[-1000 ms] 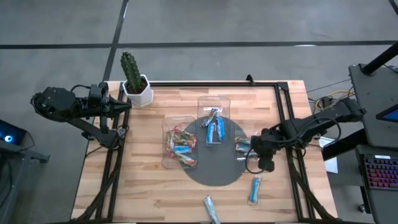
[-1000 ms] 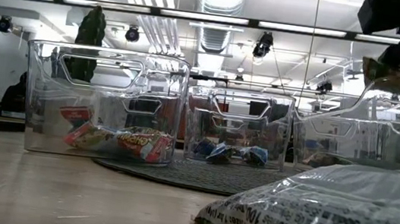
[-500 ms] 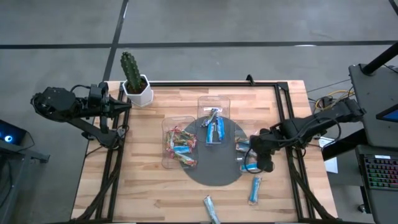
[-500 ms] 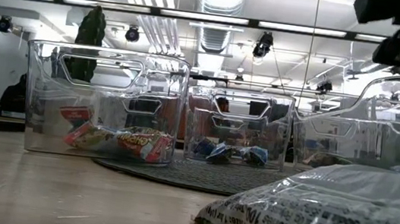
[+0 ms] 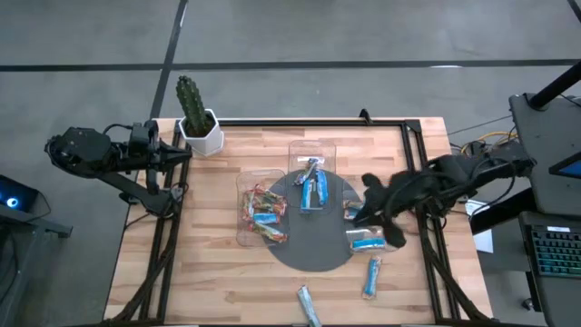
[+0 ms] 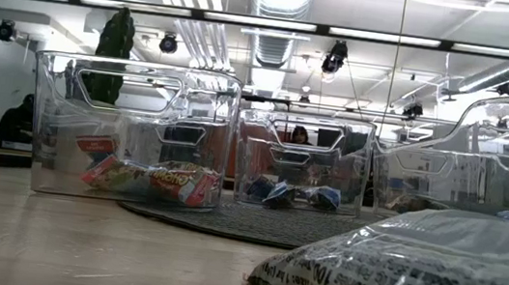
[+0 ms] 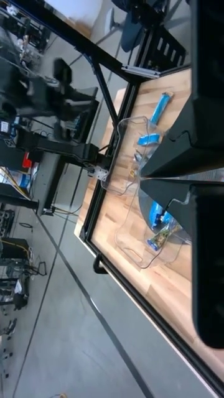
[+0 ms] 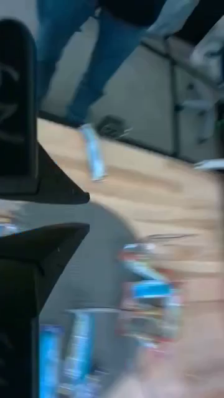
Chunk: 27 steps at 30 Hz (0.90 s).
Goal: Pick and place Granola Bars by type
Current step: Put the yellow granola bar into the right transparent bin
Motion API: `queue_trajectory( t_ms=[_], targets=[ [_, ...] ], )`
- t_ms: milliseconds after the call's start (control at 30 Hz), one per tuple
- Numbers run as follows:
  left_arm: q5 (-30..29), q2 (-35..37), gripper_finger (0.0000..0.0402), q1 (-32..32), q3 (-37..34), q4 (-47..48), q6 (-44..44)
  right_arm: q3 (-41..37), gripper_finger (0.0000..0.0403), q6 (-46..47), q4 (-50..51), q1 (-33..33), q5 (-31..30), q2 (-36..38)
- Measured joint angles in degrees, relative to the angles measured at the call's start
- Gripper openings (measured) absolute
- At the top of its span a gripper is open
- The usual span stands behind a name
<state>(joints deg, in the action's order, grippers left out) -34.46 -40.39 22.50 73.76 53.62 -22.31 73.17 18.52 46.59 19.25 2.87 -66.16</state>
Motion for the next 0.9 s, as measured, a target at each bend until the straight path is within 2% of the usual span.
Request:
queue_trajectory(
  t_ms=[167, 367, 667, 900],
  targets=[
    [0.02, -1.45, 0.0, 0.0, -1.07, -2.19, -0.66, 4.72, 0.0015, -5.12, -2.95, 0.0, -0.08, 2.15],
    [1.41, -3.46, 0.0, 0.04, -4.33, -9.09, 1.87, 7.2, 0.0009, -7.3, -3.68, 0.0, -0.54, 5.24],
    [11.36, -7.78, 0.0, 0.04, -9.23, -34.35, 9.59, 5.99, 0.0008, -9.48, -5.51, 0.02, -2.08, 12.44],
    [18.9, -12.02, 0.0, 0.06, -7.91, -40.18, 10.12, 5.87, 0.0008, -12.3, -5.42, 0.0, -4.89, 17.45]
  ],
)
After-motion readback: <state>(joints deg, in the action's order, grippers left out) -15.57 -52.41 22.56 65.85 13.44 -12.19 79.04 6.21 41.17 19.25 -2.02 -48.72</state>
